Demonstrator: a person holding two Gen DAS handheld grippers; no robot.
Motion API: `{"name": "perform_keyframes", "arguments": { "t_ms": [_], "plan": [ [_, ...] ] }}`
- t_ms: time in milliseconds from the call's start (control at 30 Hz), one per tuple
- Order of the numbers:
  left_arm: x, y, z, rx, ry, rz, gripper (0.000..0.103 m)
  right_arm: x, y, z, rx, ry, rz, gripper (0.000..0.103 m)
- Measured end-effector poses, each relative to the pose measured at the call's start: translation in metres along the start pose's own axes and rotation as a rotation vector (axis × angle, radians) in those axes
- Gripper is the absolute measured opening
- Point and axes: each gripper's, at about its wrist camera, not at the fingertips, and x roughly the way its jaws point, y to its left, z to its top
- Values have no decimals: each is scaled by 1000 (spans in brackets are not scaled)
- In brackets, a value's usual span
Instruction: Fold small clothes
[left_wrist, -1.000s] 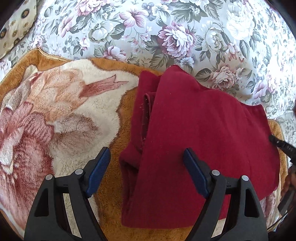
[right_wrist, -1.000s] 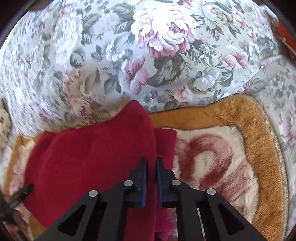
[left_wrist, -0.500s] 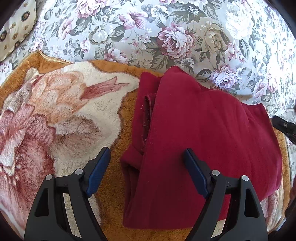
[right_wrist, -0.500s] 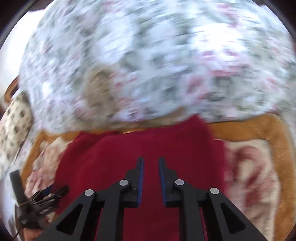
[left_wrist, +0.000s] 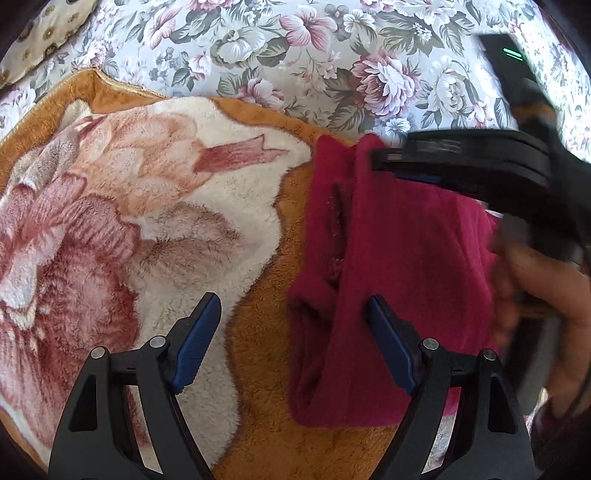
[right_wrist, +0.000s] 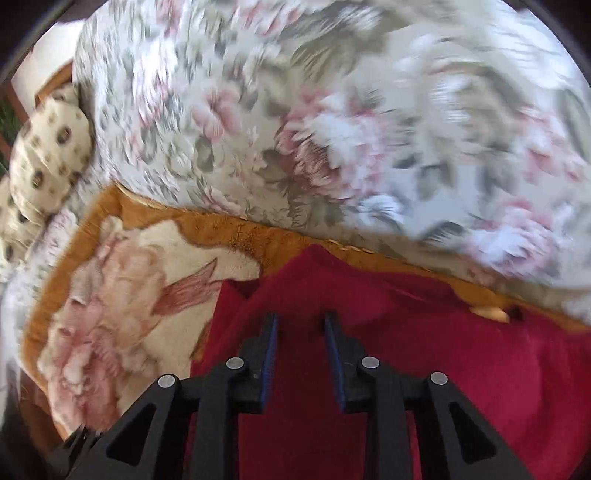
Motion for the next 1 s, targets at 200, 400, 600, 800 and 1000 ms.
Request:
{"name": "perform_keyframes", "arguments": {
  "t_ms": [200,400,600,800,1000],
  "plan": [
    [7,7,1,-20,16,-17,82,30,13,6,-31,26,-17,25],
    [5,2,0,-7,7,-4,82,1,-5,4,66,14,95,25],
    [6,0,0,-9,6,-2,82,-3,5,-4,47,41,133,27],
    [5,5,3,-40,21,-38,82,14,16,-3,9,60,114,27],
    [3,11,3,-85,38,-100,82,17,26,2,-55,91,100,28]
  ]
}}
